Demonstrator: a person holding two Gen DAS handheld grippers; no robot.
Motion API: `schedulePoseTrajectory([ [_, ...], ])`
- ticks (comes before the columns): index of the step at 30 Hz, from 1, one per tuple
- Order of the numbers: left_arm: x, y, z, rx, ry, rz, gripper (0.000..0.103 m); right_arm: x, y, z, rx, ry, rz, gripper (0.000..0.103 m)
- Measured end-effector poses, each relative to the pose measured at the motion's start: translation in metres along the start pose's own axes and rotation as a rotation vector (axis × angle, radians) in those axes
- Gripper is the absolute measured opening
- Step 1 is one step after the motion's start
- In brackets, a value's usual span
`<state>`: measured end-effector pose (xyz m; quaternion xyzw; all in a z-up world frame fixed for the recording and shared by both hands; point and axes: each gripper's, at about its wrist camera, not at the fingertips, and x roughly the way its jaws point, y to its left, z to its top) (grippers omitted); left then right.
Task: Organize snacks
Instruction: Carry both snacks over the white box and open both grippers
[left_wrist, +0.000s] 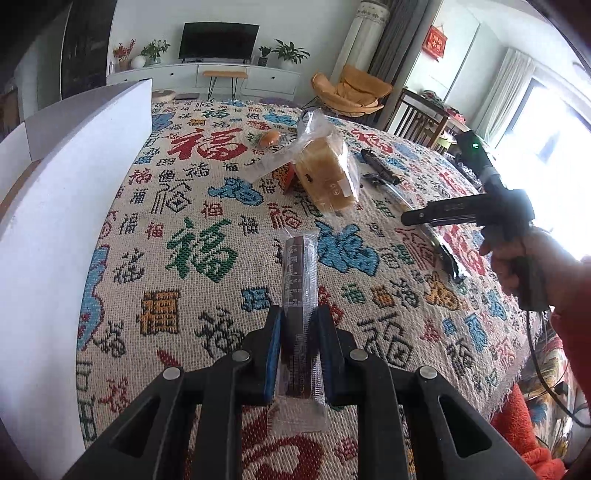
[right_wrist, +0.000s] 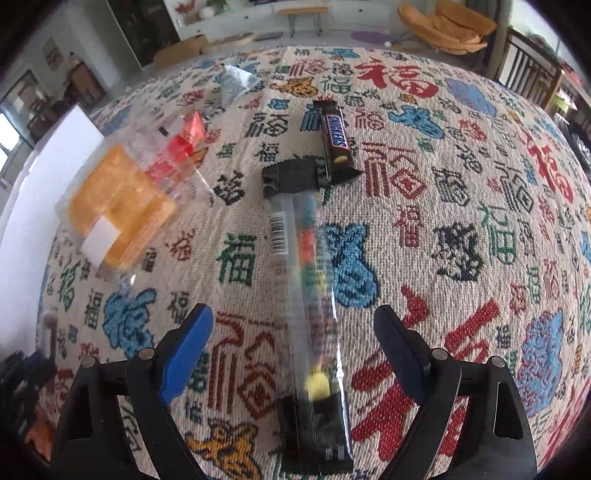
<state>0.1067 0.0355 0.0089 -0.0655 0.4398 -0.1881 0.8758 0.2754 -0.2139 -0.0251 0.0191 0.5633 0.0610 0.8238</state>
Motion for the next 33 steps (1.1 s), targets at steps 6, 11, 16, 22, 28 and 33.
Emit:
schedulePoseTrajectory([
  [6,-0.042,0.005,-0.007,-0.03,-0.075,-0.026,0.018,-0.008,-0.004,-0.017,-0.012,0.025,0.017,0.019],
  [11,-0.067,0.006,-0.013,-0.102,-0.144,-0.092,0.018,-0.046,-0.024,-0.065,0.14,-0.049,0.215,0.018],
  [16,-0.093,0.001,-0.004,-0.112,-0.213,-0.135,0.018,-0.072,-0.032,-0.084,0.295,-0.119,0.391,0.019],
  [22,-0.138,0.019,0.0,-0.171,-0.3,-0.157,0.018,-0.102,0.011,-0.078,0.274,-0.156,0.532,0.019],
  [28,-0.198,0.072,0.022,-0.175,-0.369,-0.069,0.018,-0.135,0.102,-0.044,0.209,-0.168,0.757,0.019],
  [33,-0.225,0.129,0.034,-0.187,-0.384,0.115,0.019,-0.16,0.226,-0.004,0.027,-0.199,0.848,0.019],
])
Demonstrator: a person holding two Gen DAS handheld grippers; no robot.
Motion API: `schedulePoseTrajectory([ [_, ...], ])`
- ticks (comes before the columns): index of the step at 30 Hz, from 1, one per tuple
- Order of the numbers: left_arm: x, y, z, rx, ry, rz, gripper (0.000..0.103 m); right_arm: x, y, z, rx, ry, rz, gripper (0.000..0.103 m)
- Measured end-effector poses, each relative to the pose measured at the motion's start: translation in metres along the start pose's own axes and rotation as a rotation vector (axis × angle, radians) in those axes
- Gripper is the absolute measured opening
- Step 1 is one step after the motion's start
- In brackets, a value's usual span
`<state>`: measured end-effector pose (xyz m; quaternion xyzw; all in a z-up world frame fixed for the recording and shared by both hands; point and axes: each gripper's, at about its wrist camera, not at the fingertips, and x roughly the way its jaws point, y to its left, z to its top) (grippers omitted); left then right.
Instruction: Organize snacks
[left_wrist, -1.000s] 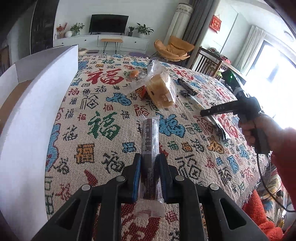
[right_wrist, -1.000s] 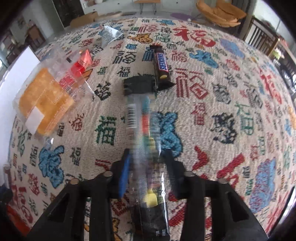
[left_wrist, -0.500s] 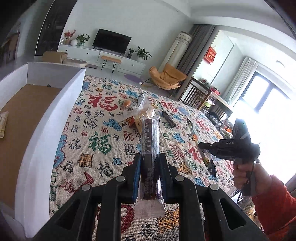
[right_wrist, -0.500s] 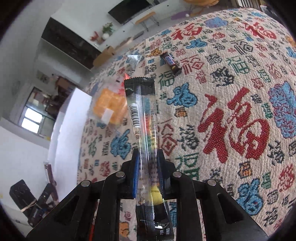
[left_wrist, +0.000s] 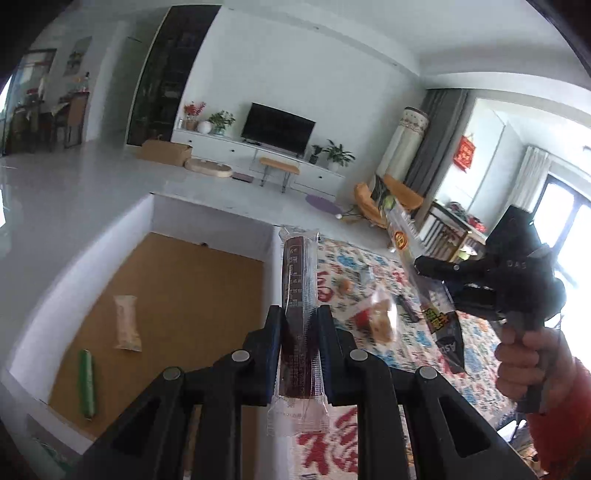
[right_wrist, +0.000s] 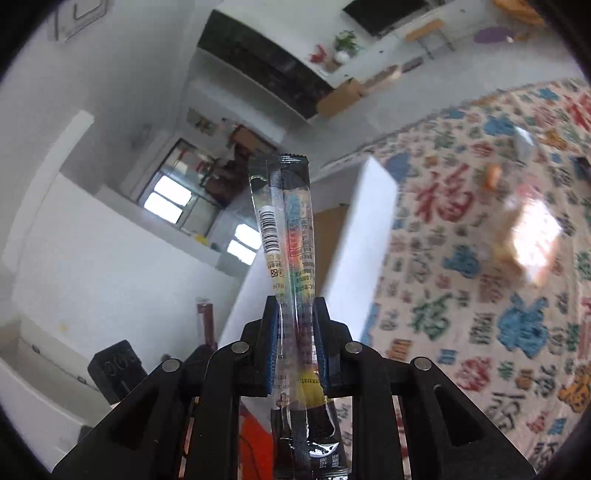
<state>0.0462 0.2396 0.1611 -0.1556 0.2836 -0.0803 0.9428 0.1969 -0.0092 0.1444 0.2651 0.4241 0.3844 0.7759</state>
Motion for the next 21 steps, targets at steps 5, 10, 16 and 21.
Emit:
schedulePoseTrajectory([
  [5,0.026,0.065,-0.009,-0.06,0.07,0.262,0.074,0.094,0.066,-0.003,-0.165,0.071,0.011,0.043],
  [10,0.034,0.093,-0.046,-0.152,0.086,0.348,0.088,0.127,0.053,-0.032,-0.29,0.101,-0.143,0.068],
  [16,0.033,0.051,-0.06,-0.118,0.037,0.3,0.09,0.075,-0.037,-0.069,-0.49,0.039,-0.45,0.067],
  [21,0.039,-0.017,-0.05,-0.039,0.009,0.136,0.096,-0.009,-0.145,-0.083,-0.511,-0.032,-0.825,0.067],
])
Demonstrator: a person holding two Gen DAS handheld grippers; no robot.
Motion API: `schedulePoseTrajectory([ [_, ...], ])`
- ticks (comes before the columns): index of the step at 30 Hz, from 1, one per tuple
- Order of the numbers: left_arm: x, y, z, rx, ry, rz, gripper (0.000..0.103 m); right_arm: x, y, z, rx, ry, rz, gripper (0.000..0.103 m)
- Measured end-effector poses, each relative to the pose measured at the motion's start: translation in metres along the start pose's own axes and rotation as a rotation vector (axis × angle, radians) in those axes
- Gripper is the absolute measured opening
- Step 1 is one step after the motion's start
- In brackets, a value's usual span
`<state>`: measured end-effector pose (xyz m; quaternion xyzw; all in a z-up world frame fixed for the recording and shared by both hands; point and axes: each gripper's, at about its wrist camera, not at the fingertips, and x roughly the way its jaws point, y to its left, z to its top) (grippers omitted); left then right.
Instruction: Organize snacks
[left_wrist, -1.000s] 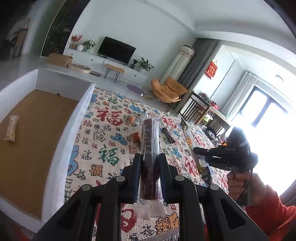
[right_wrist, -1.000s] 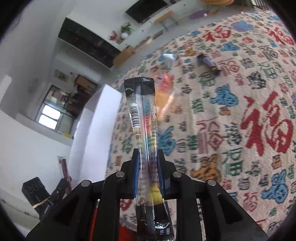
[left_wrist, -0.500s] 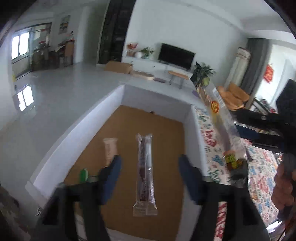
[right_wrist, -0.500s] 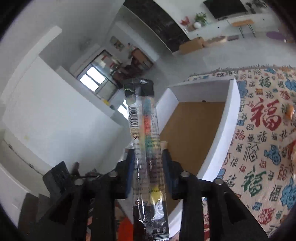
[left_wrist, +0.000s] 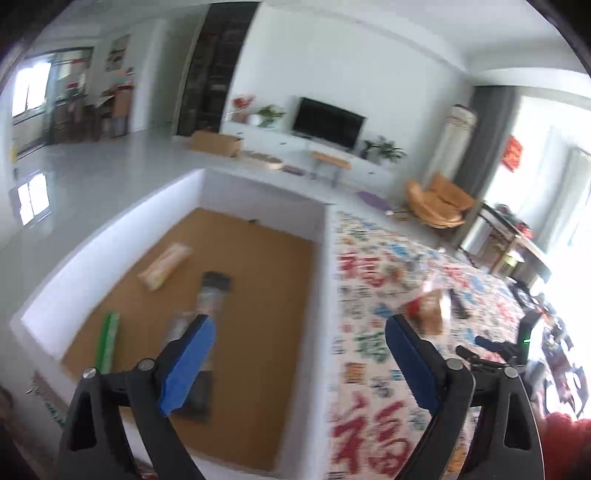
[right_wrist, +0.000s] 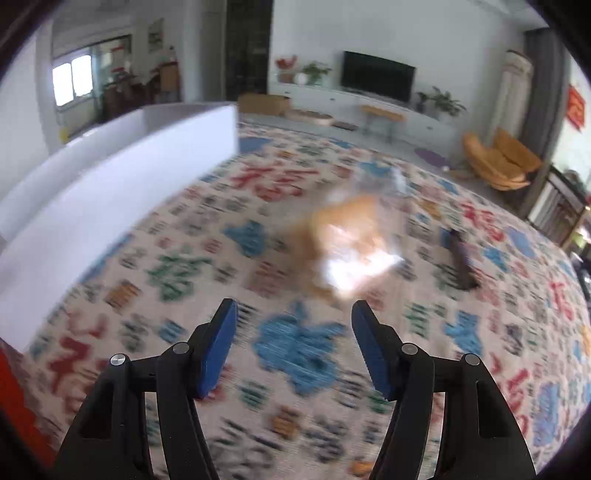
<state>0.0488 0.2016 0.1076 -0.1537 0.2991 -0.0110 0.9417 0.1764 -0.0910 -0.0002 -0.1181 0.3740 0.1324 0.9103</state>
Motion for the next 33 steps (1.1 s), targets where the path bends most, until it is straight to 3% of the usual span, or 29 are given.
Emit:
schedulePoseTrajectory([
  [3,0.009,-0.049,0.005,0.06,0.011,-0.104,0.101,-0.004,-0.071,-0.03,0.081,0.028,-0.134,0.067],
  [6,0.038,-0.096,0.001,0.102,0.094,-0.204,0.102,-0.009,-0.13,-0.054,0.153,0.051,-0.257,0.067],
  [9,0.078,-0.131,-0.016,0.125,0.186,-0.244,0.102,-0.009,-0.166,-0.069,0.214,0.087,-0.311,0.067],
  [15,0.16,-0.156,-0.063,0.205,0.338,-0.119,0.102,-0.001,-0.193,-0.083,0.323,0.12,-0.272,0.074],
  [20,0.205,-0.15,-0.082,0.261,0.353,0.045,0.102,0.004,-0.204,-0.089,0.416,0.129,-0.213,0.083],
  [23,0.223,-0.145,-0.091,0.287,0.351,0.107,0.103,0.002,-0.199,-0.088,0.399,0.134,-0.237,0.084],
  [33,0.225,-0.141,-0.089,0.293,0.34,0.11,0.103,0.005,-0.201,-0.088,0.409,0.134,-0.232,0.085],
])
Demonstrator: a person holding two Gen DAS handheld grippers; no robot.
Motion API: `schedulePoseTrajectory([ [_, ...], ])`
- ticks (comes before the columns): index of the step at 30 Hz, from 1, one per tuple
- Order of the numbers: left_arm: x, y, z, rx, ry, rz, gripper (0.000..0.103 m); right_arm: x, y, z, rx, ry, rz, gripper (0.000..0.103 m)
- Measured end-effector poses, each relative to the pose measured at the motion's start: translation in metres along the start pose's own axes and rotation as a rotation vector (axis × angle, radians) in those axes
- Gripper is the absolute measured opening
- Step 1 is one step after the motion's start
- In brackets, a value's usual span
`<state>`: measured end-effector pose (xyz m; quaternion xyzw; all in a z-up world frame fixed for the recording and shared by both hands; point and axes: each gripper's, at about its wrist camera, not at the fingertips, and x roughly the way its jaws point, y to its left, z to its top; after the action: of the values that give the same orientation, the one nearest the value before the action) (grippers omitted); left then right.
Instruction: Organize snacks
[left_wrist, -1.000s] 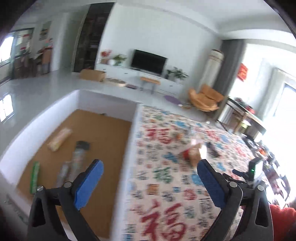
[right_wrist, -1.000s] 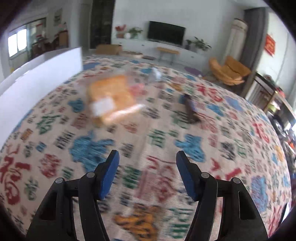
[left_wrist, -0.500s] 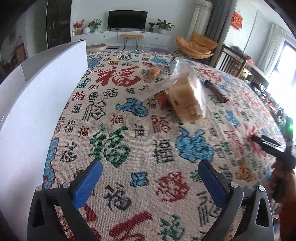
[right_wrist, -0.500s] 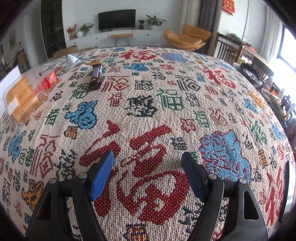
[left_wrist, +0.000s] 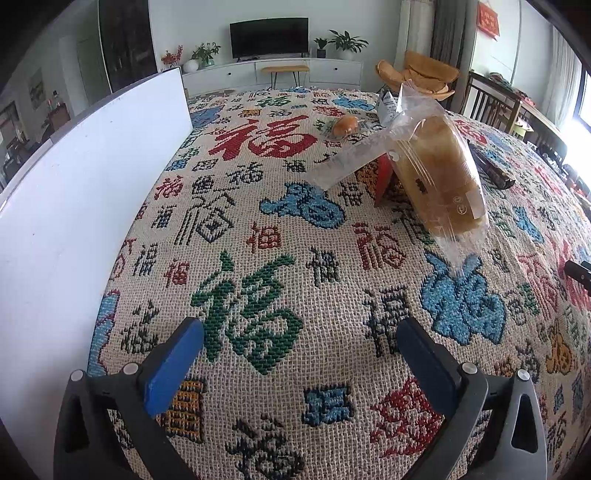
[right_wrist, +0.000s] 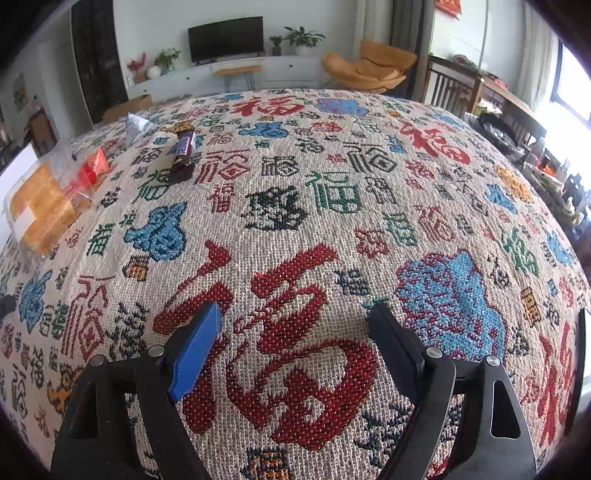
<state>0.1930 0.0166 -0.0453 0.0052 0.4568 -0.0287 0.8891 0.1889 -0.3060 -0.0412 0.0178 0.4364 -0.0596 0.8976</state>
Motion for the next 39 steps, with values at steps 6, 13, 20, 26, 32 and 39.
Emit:
schedulePoseTrajectory([
  [6,0.0003,-0.0028,0.0002,0.001,0.0,0.0,0.103,0.0003,0.0001,0.0001,-0.002,0.0,-0.001,0.085],
  [13,0.0004,-0.0032,0.0001,0.0,0.0,0.0,0.103,0.0004,0.0,0.0003,-0.002,0.0,0.0,0.085],
  [20,0.0004,-0.003,0.0,0.0,0.0,0.0,0.103,0.0007,-0.0001,0.0004,-0.001,0.0,0.0,0.085],
  [26,0.0004,-0.0028,0.0,0.0,0.0,0.0,0.103,0.0009,-0.0001,0.0006,-0.001,0.0,0.001,0.085],
  [32,0.0004,-0.0028,0.0,0.0,0.0,0.0,0.103,0.0011,-0.0002,0.0006,-0.001,0.0,0.001,0.085],
  [39,0.0007,-0.0026,-0.0005,-0.001,0.0,-0.002,0.103,0.0014,-0.0005,0.0007,0.0,-0.001,0.002,0.085],
])
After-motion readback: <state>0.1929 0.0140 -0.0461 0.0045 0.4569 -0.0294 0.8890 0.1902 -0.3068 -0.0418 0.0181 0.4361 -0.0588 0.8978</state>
